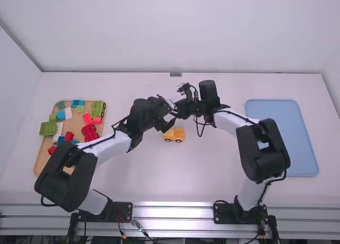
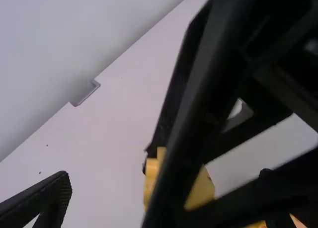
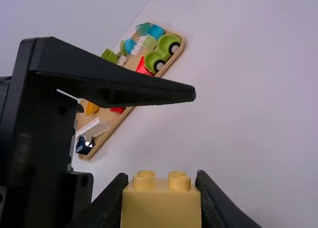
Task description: Assemble lego blocks to make yellow taxi
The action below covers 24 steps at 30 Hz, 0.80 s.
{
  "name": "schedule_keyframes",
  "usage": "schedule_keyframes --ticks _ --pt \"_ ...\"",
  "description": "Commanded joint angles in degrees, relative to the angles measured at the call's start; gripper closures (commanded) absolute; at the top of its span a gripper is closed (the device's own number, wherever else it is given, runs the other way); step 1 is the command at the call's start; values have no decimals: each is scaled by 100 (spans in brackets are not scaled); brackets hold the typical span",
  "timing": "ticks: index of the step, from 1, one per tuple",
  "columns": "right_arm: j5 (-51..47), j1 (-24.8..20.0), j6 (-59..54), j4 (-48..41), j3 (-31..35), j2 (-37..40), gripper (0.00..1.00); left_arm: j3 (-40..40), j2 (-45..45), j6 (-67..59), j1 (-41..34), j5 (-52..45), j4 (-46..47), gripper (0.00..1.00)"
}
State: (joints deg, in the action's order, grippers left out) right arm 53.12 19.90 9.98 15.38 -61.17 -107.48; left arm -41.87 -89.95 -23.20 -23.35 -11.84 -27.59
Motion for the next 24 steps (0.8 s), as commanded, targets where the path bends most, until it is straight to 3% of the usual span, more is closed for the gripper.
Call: schedule_keyframes --ticks 1,5,11,17,24 --pt "-295 -109 -295 48 -72 -87 69 -33 31 673 11 37 52 1" --pt "-321 -240 -664 15 -98 -85 69 -35 372 1220 92 -94 337 1" --pt "874 -570 -2302 -774 -490 -85 69 -922 789 426 844 -2465 2221 1" --pt "1626 -688 -4070 -2114 -1019 -85 69 -2205 236 -868 1486 -4304 4395 1" --pt "2245 -636 -5821 -3397 -1344 -85 69 -2935 -566 -2085 1471 -4857 5676 1"
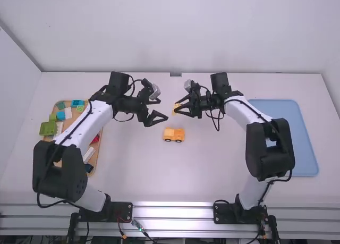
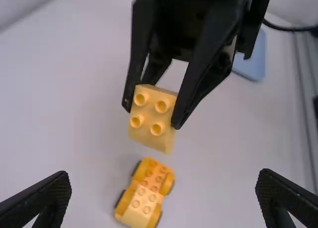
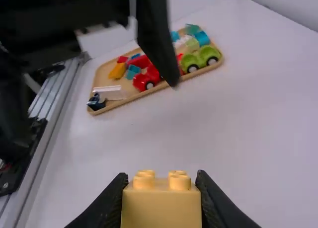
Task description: Assemble lego blocks to make yellow taxi
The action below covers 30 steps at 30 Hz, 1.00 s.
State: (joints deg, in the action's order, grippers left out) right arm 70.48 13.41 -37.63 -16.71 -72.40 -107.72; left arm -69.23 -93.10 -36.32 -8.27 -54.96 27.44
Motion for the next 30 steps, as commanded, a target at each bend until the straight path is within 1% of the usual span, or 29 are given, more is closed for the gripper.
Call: schedule_keyframes --ticks 1,4,7,11,19,23,24,25,27,29,30 --pt "560 13 -1187 -308 -249 -61 69 -254 -343 -870 -35 -553 280 1" --pt "625 13 -1456 -671 -334 -61 69 -396 -610 -1255 -35 -619 584 1" --pt "623 15 -1539 -796 -341 -61 69 -444 -748 -1375 -39 -730 592 1" --pt "621 111 -1517 -787 -339 -61 69 -435 -817 -1373 -35 -918 487 1" --pt "446 258 -1519 -776 -339 -61 69 -348 -817 -1364 -118 -896 208 0" --pt "448 267 -1515 -756 -339 -61 69 -339 -817 -1364 -118 -870 192 4" --pt "452 262 -1517 -761 -339 -61 69 -339 -817 -1366 -118 -868 184 8" --pt "446 262 -1515 -758 -339 -61 69 -339 -817 -1368 -118 -868 188 10" --pt "450 262 -1517 -758 -339 -61 69 -339 -817 -1370 -118 -868 208 20" --pt "448 262 -1517 -758 -339 -61 69 -339 -817 -1366 -116 -868 219 24" --pt "450 278 -1515 -732 -339 -61 69 -339 -817 -1364 -116 -870 236 40"
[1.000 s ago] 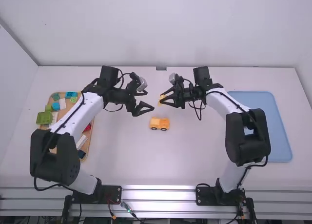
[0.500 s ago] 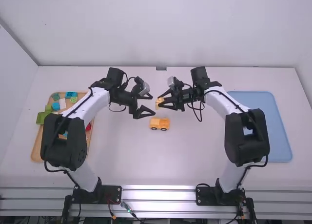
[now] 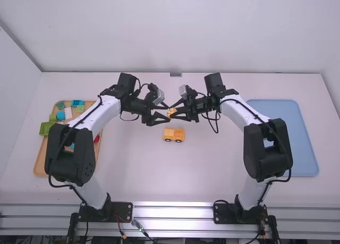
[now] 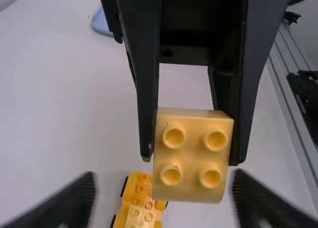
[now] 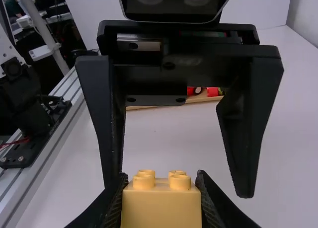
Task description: Assemble lego blocks to make yellow taxi
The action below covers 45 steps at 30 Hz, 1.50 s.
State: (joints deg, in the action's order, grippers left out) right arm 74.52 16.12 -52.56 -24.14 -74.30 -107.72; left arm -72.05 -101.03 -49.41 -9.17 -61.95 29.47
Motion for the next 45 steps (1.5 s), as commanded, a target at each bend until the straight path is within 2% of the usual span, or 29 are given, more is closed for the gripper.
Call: schedule_keyframes --ticks 1,8,16,22,26,27,28,29,32,35,37,39,43,45 --pt "42 7 -26 15 -149 -61 69 -48 -24 -57 -33 -173 33 44" --pt "-46 46 236 243 -149 -61 69 -31 -24 -55 -170 -26 7 45" --pt "-127 55 308 271 -149 -63 70 -31 -24 -57 -157 -15 20 59" --pt "-129 44 304 267 -149 -63 69 -28 -24 -282 -210 -15 33 79" --pt "-127 44 308 264 -149 -63 69 -28 -24 -293 -208 -15 4 82" --pt "-127 44 315 264 -149 -63 67 -28 -24 -295 -208 -15 7 82" --pt "-129 44 328 267 -149 -63 60 -28 -24 -293 -208 -13 7 82" --pt "-125 44 323 269 -149 -61 42 -28 -24 -291 -205 0 7 82" --pt "-131 44 326 321 -149 -61 1 -28 -24 -289 -208 35 28 82" --pt "-247 -59 385 420 -177 -59 1 -28 -24 -249 -221 404 33 86" --pt "-678 -216 822 437 -273 -50 1 -28 -24 -256 -306 629 103 86" --pt "-1626 -409 1456 363 -417 -11 1 -33 -24 -254 -442 949 164 87" --pt "-4238 -584 2599 22 -437 358 1 -31 -24 -57 -839 1609 20 87" --pt "-4983 -614 3042 -46 -437 455 2 -31 -24 297 -999 1976 -192 87"
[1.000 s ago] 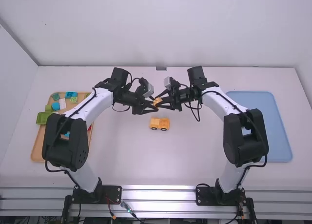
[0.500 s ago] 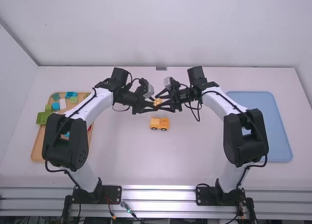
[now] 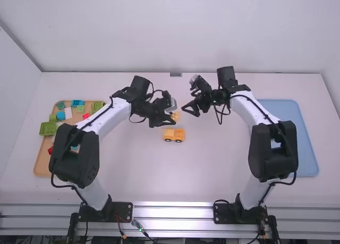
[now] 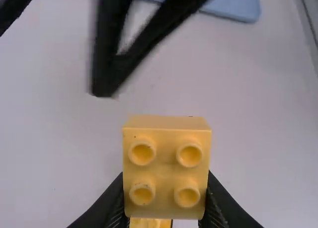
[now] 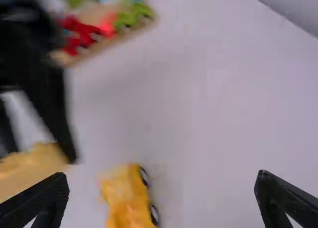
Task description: Assemble lego blocks to make yellow taxi
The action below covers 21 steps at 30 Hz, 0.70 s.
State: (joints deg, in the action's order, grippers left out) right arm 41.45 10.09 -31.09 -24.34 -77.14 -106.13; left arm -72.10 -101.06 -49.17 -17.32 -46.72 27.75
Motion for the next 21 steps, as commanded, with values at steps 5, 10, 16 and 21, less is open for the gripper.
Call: schedule_keyframes --ticks 5,10,16,21 --pt "-3112 -90 1821 -177 227 855 1 -26 -22 562 -540 1161 -341 86" --pt "-3928 -103 2531 474 1226 1709 1 -26 -79 634 -717 1222 -498 84" --pt "-4924 -83 3587 1818 2949 3300 1 -74 -367 1182 -1060 1792 -863 97" --pt "-4911 -72 3582 2551 3845 4212 1 -225 -592 1169 -1316 1840 -855 96"
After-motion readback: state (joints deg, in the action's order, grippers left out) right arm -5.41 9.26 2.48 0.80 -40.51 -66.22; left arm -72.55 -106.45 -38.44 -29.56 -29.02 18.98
